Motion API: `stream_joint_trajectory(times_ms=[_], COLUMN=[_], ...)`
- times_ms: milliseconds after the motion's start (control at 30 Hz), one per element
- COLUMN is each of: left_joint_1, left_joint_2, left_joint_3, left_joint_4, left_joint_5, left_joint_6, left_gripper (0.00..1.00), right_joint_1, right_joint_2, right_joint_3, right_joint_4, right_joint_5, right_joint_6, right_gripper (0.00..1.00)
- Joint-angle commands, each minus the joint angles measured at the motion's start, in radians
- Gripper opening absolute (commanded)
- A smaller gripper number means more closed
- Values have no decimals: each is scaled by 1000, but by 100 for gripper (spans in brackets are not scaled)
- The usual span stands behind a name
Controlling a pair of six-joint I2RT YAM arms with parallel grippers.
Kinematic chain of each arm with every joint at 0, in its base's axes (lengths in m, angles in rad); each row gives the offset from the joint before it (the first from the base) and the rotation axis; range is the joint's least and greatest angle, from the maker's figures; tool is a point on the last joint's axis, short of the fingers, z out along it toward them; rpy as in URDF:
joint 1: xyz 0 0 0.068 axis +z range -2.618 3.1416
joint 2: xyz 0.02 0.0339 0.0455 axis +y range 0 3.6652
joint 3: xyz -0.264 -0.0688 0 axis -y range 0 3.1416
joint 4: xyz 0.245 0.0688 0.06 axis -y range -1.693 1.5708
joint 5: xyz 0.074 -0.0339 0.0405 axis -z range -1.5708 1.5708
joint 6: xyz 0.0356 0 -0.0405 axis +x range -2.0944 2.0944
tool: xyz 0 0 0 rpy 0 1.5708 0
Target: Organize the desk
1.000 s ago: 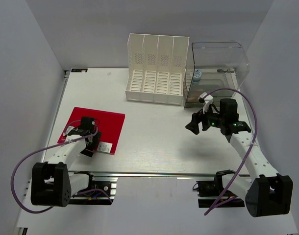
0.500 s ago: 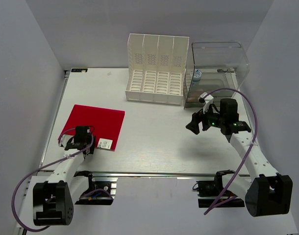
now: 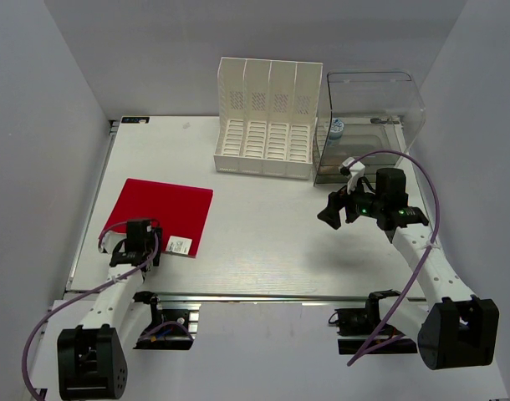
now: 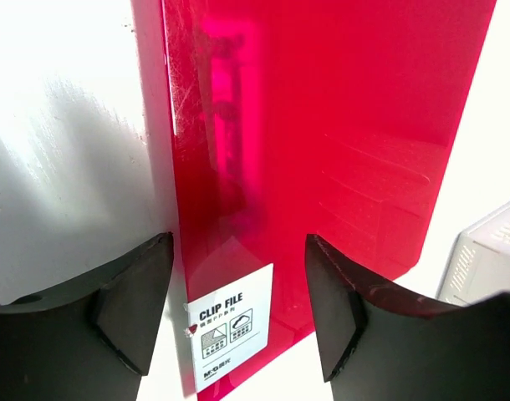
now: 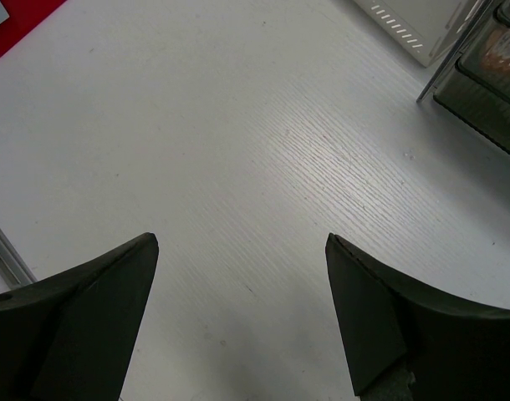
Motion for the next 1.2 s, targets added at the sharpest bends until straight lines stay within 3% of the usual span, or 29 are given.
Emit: stream_joint_trajectory(times_ms=[0,200,333,600,967,1067,1167], left_joint_1=[5,5,5,5,14,14,14], left_joint_2=[-27,-20,40,21,-93,-136,-176], left_joint_3=[-35,-65,-61,-87,-131,-128,-116], left_joint_4=[-21,8,21,44,38,27,13], left_joint_5=[2,24,56,68,47,44,33], left_joint_6=[27,59,62,70,70,74,86], left_gripper=[75,79,72,39,7,0,0], right_joint_1=[-5,-2,-5,-3,-3,0,-3], right_joint_2=[7,15,21,23,35,36,35], right_joint_3=[12,10,4,1,0,-5,-4], right_joint_4=[10,8,-1,-2,-7,-7,-7], right_joint_5=[-20,-32,-49,-67,-75,-71,-71], right_joint_6=[-11,-17,-32,-43,-55,-63,-66], right_gripper=[86,86,79,77,76,75,74])
